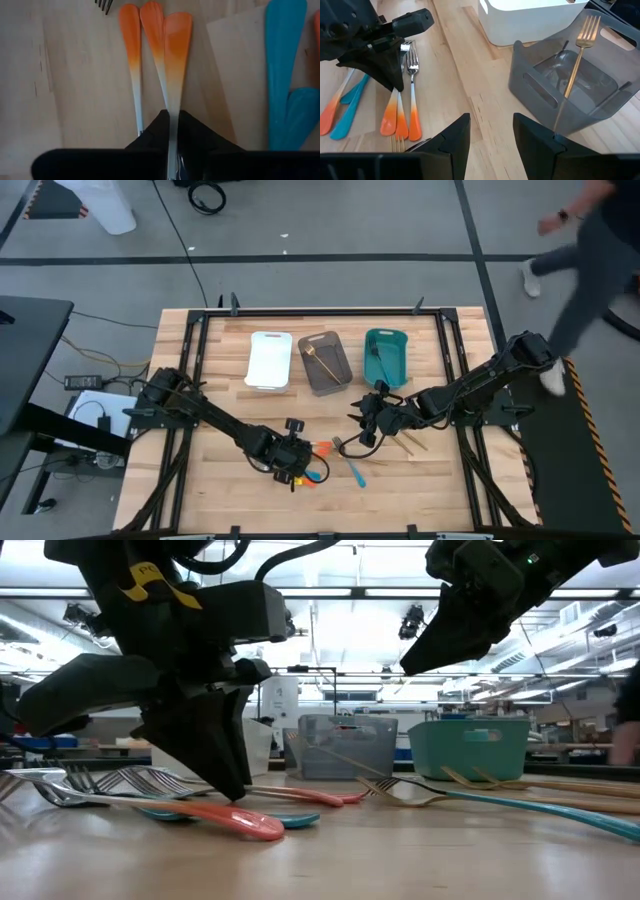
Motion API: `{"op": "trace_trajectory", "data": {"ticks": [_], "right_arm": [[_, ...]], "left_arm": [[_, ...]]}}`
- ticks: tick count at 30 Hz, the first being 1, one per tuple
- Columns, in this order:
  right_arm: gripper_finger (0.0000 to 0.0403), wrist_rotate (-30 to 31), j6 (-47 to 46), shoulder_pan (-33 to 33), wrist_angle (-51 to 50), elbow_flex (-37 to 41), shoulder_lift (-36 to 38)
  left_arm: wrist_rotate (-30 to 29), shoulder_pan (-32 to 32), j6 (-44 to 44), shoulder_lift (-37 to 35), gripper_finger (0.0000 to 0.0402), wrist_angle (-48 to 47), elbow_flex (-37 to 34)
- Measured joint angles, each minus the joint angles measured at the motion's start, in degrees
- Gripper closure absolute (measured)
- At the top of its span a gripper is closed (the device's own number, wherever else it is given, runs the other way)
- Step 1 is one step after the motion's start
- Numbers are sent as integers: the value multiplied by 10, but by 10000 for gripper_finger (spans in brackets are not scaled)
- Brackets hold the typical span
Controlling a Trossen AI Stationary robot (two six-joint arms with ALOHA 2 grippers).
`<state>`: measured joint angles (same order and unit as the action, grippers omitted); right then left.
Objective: Sort silverware by color (type)
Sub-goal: Put the orange fork into the white bin
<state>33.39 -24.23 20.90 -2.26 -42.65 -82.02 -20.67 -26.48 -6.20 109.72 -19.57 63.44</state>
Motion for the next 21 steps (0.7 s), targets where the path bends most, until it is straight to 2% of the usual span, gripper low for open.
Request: {"op": "trace_trajectory", "data": {"ticks": [7, 21], "right_arm": [[243, 0, 0, 0, 0, 0, 0], [243, 0, -1, 0, -2, -1, 0]], "left_arm": [[2, -1, -1, -7, 367, -6, 1], [-4, 0, 22, -24, 366, -99, 52]]}}
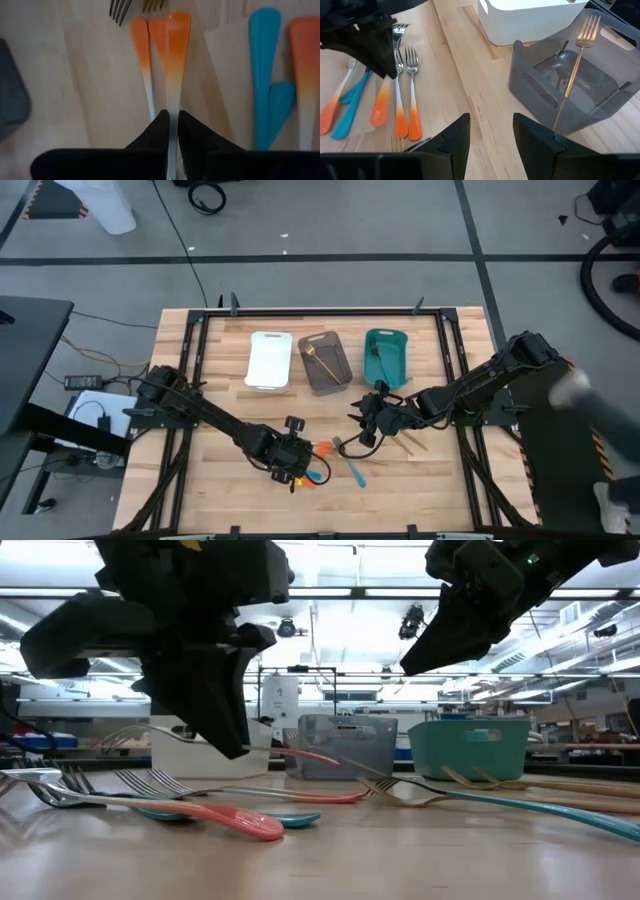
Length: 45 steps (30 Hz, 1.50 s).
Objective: Sort silverware by color (type)
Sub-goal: Put the orange fork into the white bin
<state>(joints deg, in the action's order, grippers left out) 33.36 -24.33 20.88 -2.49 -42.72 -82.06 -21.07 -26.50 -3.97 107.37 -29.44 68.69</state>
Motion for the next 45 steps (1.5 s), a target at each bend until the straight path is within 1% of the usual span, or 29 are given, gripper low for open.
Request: {"op": "trace_trajectory", "data": {"ticks": [3, 6, 9, 16, 21, 24, 29, 33, 40, 45], "right_arm": [[243, 0, 0, 0, -1, 0, 0], [243, 0, 0, 0, -1, 0, 0], [243, 0, 0, 0, -1, 0, 0], [243, 0, 0, 0, -1, 0, 0], [243, 0, 0, 0, -1, 0, 0], [243, 0, 0, 0, -1, 0, 0], [243, 0, 0, 0, -2, 0, 0], [243, 0, 0, 0, -2, 0, 0], [243, 0, 1, 0, -1, 1, 0], [243, 0, 1, 0, -2, 1, 0]], "left_arm": [[-5, -1, 15, 0, 366, -13, 0], [-17, -1, 32, 0, 368, -47, 5], [-51, -1, 32, 0, 368, -108, 22], [-141, -4, 32, 0, 368, -260, 88], [-195, -3, 31, 0, 368, -361, 126], [-225, -1, 25, -1, 367, -394, 138], [-254, 12, 17, -24, 367, -427, 134], [-272, 27, 31, -49, 367, -444, 134], [-274, 59, 113, -96, 366, -457, 134], [-239, 94, 177, -125, 366, -457, 134]]}}
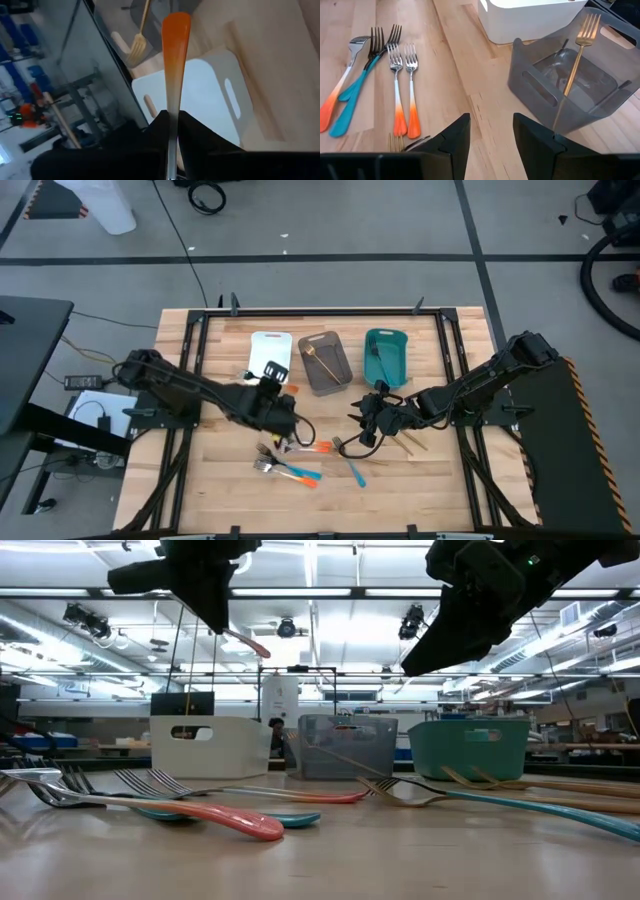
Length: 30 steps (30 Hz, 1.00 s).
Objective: Sort silverware by color (type)
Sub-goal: Put the orange fork into the white bin
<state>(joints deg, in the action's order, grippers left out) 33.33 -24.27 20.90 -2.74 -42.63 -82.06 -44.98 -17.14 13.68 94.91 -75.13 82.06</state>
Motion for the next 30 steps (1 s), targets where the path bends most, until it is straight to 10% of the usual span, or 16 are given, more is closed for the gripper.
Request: {"op": "trace_trajectory", "data": {"ticks": [30], "right_arm": [[243, -4, 0, 1, -3, 0, 0]], "left_arm": [[193, 287, 278, -2, 366, 22, -1]]}}
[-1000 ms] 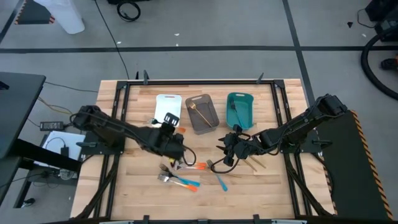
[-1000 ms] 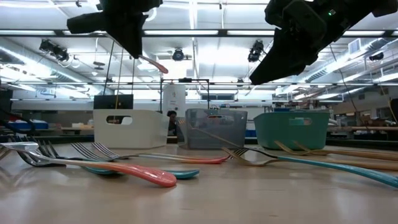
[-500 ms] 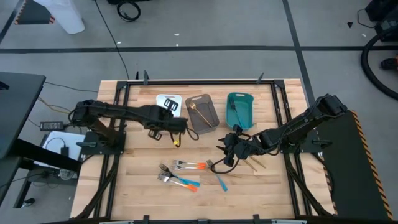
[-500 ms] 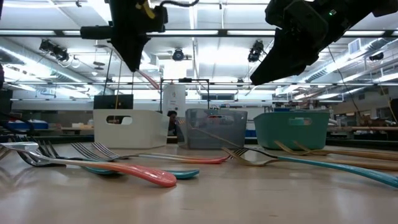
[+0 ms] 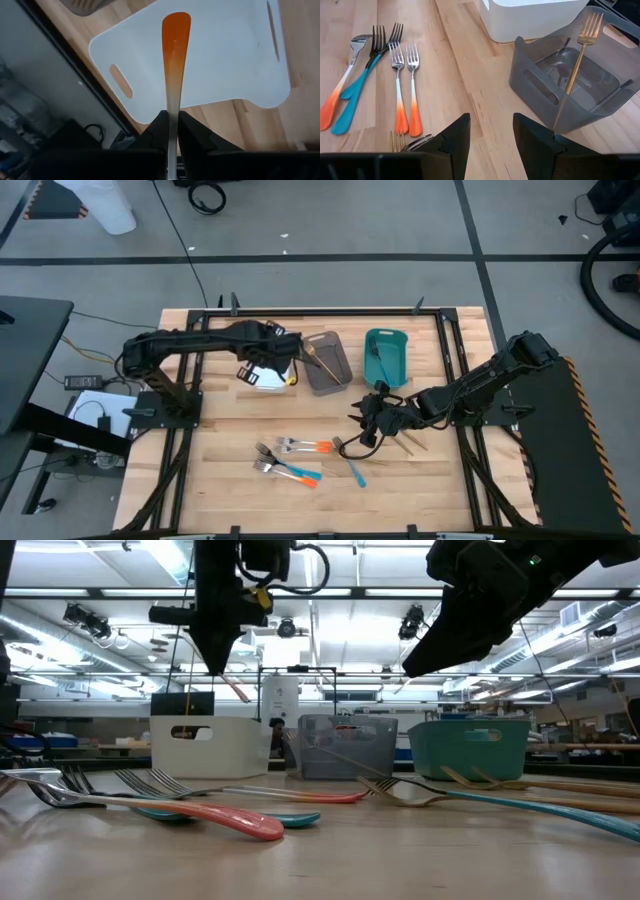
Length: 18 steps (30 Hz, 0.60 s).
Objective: Sort silverware by color (type)
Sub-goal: Put the orange fork into the white bin
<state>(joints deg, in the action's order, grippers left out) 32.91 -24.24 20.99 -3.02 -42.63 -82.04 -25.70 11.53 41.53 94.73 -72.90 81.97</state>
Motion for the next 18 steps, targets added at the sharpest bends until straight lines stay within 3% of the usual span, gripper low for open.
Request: {"op": "trace_trajectory", "data": {"ticks": [18], "right_arm": [[243, -1, 2, 0, -4, 0, 0]], "left_arm": [[35, 35, 92, 102, 366, 23, 0]]}}
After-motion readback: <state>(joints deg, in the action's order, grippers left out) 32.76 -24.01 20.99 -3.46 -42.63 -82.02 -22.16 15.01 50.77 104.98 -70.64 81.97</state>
